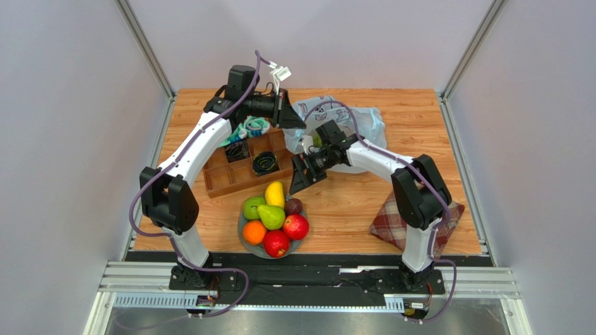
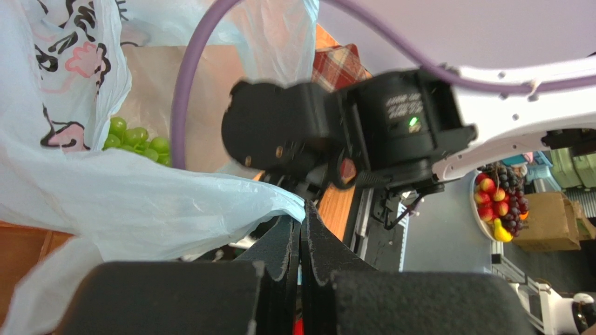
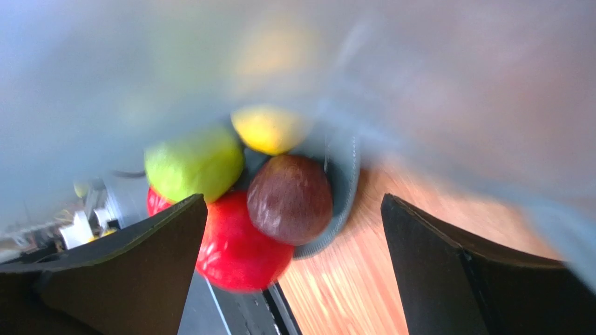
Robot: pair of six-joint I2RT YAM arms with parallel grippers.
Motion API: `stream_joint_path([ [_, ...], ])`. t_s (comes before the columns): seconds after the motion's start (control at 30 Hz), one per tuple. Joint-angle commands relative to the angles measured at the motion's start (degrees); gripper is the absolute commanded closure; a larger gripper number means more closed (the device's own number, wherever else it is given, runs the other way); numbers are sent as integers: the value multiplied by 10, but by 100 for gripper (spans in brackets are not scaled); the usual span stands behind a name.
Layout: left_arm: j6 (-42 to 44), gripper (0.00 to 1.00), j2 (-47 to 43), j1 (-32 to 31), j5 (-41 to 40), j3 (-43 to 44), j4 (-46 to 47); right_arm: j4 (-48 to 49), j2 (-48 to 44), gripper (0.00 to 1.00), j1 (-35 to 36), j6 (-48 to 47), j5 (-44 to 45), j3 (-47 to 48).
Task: Take the fake fruits out of the plastic bag
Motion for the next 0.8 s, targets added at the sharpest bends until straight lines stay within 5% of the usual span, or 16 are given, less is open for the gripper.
stream_joint_path([
  [0.0, 15, 100, 8, 0, 8, 43, 9, -206, -90, 0, -36, -255, -71, 85],
  [0.13, 8, 100, 14, 0, 13, 46, 10, -277, -151, 0, -77, -318, -70, 106],
  [0.43, -14, 100, -8, -14, 25, 13, 23, -79, -160, 3, -201, -104, -24, 74],
  [0.63, -30, 100, -35, -33, 41, -24, 37, -49, -86, 38, -192, -42, 108, 105],
  [0.77, -36, 100, -71, -41, 42, -62, 44, -56, -36, 41, -172, -42, 161, 138],
])
